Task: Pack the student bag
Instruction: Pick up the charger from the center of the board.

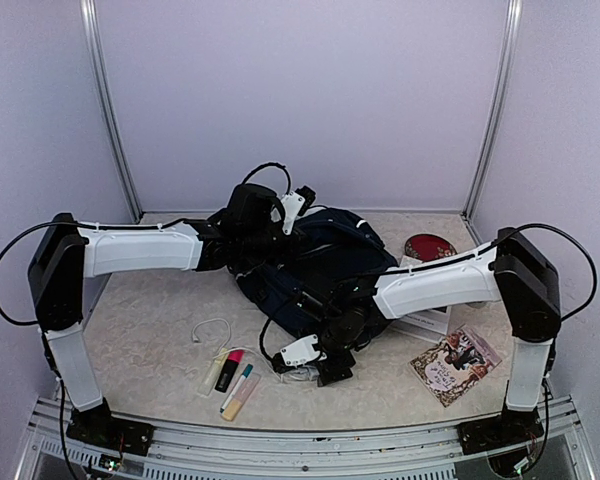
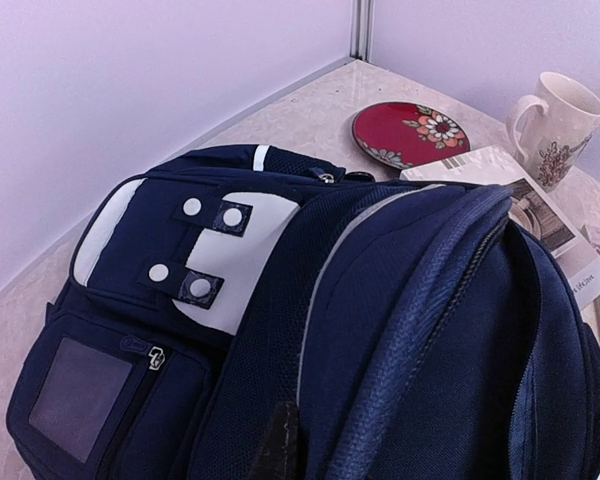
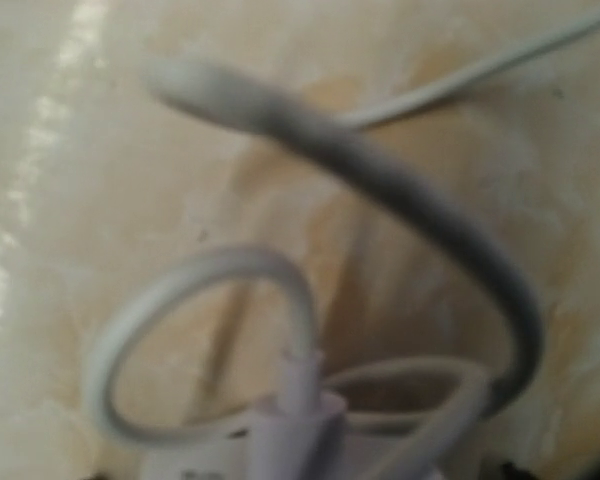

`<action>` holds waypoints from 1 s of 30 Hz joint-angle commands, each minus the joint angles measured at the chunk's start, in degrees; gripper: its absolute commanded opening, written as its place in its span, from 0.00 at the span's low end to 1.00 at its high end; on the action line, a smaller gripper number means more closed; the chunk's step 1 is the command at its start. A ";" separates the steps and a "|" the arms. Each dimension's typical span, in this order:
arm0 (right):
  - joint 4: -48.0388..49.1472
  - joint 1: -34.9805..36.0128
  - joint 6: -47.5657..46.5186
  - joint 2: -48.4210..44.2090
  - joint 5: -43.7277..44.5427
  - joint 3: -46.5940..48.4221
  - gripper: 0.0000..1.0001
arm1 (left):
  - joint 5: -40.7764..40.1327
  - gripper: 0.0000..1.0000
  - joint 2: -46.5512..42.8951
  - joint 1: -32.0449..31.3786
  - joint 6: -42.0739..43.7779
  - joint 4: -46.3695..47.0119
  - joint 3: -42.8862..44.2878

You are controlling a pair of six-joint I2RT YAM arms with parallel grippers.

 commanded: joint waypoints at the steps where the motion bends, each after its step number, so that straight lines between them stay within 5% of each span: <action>1: -3.38 -0.14 1.03 2.60 3.05 0.57 0.74 | 0.06 0.00 -2.75 0.39 -0.23 4.82 1.11; 5: -3.26 -0.07 1.82 2.77 3.16 1.20 0.48 | -0.16 0.00 -2.99 0.40 0.14 4.31 1.27; 7: -3.26 -0.06 1.72 2.00 2.37 1.06 0.45 | -0.46 0.00 -3.14 0.40 0.40 4.35 1.13; 17: 1.42 -0.05 3.46 -10.00 -7.03 -0.39 0.30 | -1.57 0.00 -2.66 0.46 0.64 3.60 1.70; 30: 17.00 -5.20 12.18 -35.90 -24.47 -6.64 0.27 | -1.22 0.00 -2.70 0.49 0.07 3.45 2.13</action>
